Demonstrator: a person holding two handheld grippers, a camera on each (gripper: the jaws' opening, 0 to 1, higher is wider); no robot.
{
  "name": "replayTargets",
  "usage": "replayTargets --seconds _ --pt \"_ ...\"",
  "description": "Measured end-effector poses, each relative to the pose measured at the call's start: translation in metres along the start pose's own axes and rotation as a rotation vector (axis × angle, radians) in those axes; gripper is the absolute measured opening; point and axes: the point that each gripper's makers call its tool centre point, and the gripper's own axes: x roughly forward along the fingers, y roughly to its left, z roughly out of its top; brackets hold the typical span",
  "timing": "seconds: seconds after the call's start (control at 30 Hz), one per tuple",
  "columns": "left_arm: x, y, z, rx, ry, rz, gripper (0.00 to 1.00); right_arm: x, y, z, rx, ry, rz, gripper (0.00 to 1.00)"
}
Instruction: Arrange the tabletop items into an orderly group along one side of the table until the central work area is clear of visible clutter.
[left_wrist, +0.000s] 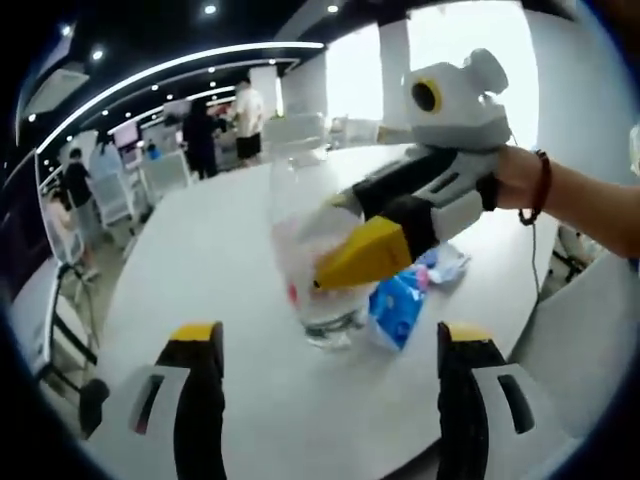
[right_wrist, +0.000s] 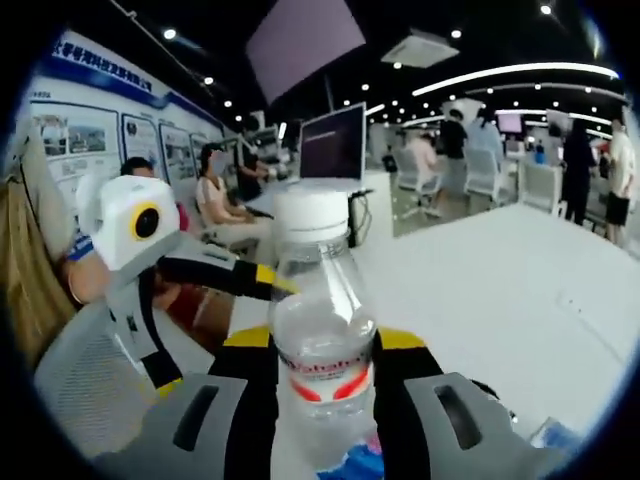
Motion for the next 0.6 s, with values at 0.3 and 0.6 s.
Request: replayTargets --seconds 0.3,0.6 --pt "-0.005 -0.014 0.026 -0.073 -0.147 -0.102 0.82 -0.029 0.019 0.02 -0.119 -0.003 0.092 0.36" --pt "-0.016 -0.026 0.061 -0.027 -0.314 -0.149 0.78 -0.052 0.042 0.026 -0.149 -0.01 0.224 0.35"
